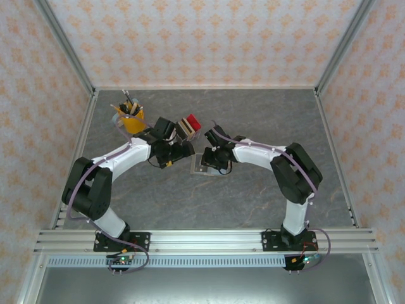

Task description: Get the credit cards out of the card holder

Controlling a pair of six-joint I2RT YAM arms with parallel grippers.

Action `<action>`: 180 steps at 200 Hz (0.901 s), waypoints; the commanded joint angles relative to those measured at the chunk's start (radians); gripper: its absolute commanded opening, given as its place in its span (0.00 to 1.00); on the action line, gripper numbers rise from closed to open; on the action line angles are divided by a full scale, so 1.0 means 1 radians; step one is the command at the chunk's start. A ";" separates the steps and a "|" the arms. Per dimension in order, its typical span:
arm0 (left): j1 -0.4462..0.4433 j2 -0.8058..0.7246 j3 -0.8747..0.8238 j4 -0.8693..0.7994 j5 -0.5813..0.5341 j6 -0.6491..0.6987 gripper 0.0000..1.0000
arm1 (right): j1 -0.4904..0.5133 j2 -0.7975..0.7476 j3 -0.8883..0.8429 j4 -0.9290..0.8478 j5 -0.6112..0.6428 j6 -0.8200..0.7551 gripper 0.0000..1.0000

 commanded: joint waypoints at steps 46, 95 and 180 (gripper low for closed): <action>-0.003 0.021 0.023 0.020 0.007 -0.018 0.93 | -0.015 0.048 0.044 -0.003 0.013 0.011 0.29; -0.003 0.034 0.022 0.036 0.034 -0.015 0.84 | -0.017 0.063 0.043 0.006 -0.009 0.002 0.26; -0.011 0.098 0.041 0.074 0.094 -0.014 0.49 | -0.026 0.057 0.013 0.039 -0.094 -0.065 0.18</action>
